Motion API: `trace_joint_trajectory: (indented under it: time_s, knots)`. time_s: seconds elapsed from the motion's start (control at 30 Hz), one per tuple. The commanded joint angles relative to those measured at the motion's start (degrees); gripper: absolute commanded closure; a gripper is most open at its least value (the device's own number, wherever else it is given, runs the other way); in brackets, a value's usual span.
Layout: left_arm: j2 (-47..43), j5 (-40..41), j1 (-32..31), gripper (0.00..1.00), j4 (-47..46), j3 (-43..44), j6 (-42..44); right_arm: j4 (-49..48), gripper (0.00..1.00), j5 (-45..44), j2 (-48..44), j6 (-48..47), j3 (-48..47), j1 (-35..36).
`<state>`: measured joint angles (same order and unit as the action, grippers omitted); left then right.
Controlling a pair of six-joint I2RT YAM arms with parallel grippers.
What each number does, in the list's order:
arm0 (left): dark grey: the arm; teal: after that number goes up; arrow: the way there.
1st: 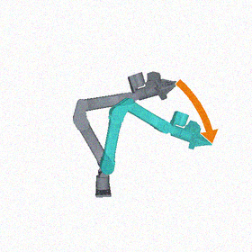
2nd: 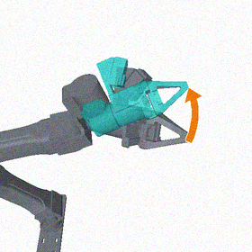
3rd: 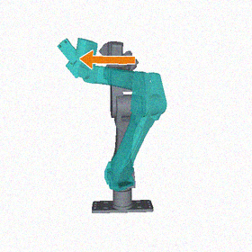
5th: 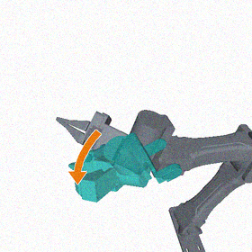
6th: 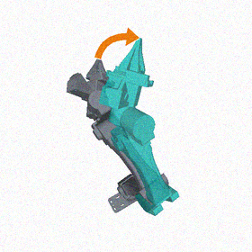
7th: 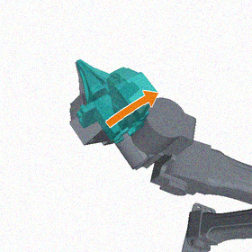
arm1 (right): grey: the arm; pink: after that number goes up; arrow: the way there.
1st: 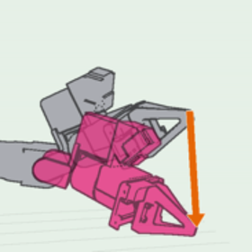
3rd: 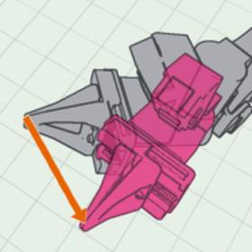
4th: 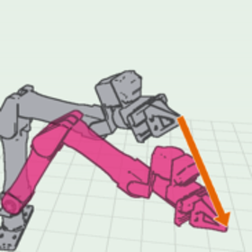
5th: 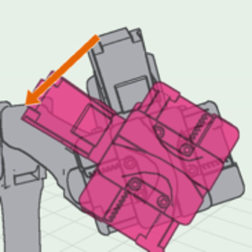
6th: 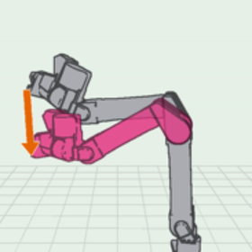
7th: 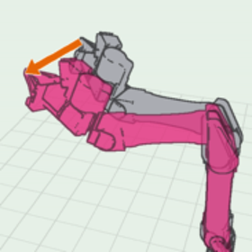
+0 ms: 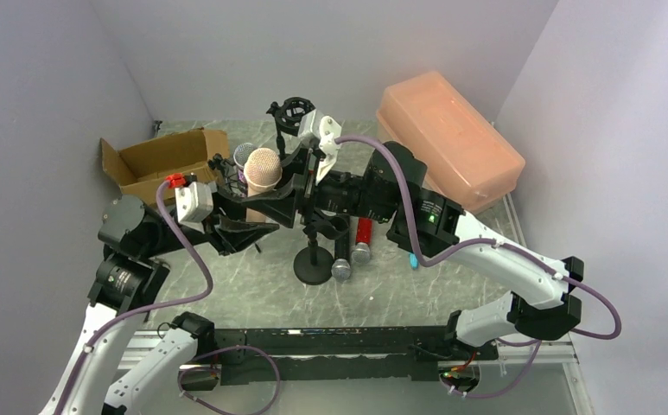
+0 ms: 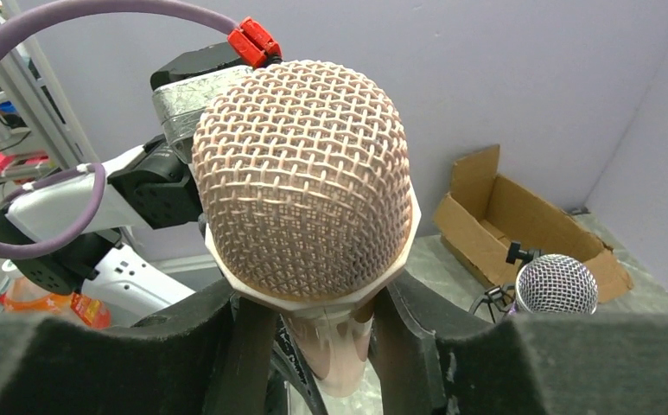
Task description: Attach the microphones to the stand
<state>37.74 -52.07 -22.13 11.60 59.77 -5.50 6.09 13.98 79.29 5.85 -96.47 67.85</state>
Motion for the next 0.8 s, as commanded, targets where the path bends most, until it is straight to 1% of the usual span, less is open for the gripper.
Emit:
trace_joint_trajectory:
  time_s: [0.0,0.03,0.07,0.1,0.17,0.23,0.3,0.43,0.53,0.6,0.7,0.77]
  knots:
    - [1.2,-5.1,-0.3,0.66,-3.0,0.3,2.4,0.0,0.90,-2.9,-1.2,1.0,0.2,-0.1]
    - [1.9,-6.0,-0.3,0.17,-1.4,0.8,4.2,1.2,0.99,-4.5,-2.2,0.4,0.8,-0.1]
    - [2.7,-6.8,-0.3,0.03,2.0,1.6,8.5,2.1,1.00,-6.7,-3.3,-0.1,1.8,-0.1]
    - [3.8,-7.4,-0.3,0.01,4.5,2.5,12.1,3.0,1.00,-8.7,-4.7,-0.6,2.8,-0.1]
    - [6.1,-8.0,-0.3,0.00,9.0,4.3,19.5,4.7,1.00,-14.2,-7.8,-1.7,5.2,-0.2]
    - [9.1,-9.4,-0.3,0.01,12.7,5.8,25.0,5.8,1.00,-19.4,-11.3,-2.1,8.5,-0.3]
    - [13.1,-11.1,-0.6,0.01,17.5,8.4,30.0,4.8,1.00,-24.5,-16.0,-1.7,13.3,-0.4]
    - [19.4,-9.1,-2.3,0.01,20.1,11.2,33.4,-0.2,1.00,-35.4,-26.2,1.3,23.8,-0.6]
    - [23.4,-4.3,-5.2,0.01,23.2,13.5,36.8,-3.1,1.00,-41.6,-30.9,3.2,29.7,-0.7]
    - [27.4,-3.0,-6.3,0.01,26.7,16.5,37.9,-4.5,1.00,-44.3,-32.6,3.7,31.8,-0.7]
    - [32.5,-4.0,-6.9,0.01,31.6,20.4,38.4,-5.0,1.00,-47.4,-33.5,4.2,33.0,-0.7]
    - [34.6,-3.7,-7.5,0.01,32.7,21.8,39.2,-5.1,1.00,-49.8,-33.7,4.6,33.3,-0.8]
